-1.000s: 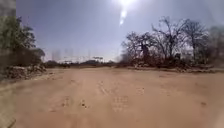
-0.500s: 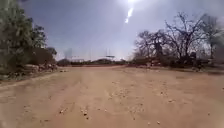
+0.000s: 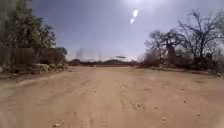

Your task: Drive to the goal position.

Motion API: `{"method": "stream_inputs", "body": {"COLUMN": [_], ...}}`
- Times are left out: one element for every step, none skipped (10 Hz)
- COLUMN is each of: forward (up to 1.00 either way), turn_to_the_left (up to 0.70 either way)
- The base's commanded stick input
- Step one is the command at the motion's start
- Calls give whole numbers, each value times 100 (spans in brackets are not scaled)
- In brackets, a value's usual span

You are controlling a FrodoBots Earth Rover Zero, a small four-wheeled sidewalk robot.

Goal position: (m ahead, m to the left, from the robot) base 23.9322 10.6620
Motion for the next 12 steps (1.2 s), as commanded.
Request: {"method": "stream_inputs", "body": {"forward": [85, 85, 85, 85, 85, 85, 85, 85, 85, 85, 85, 85], "turn_to_the_left": [0, 0, 0, 0, 0, 0, 0, 0, 0, 0, 0, 0]}}
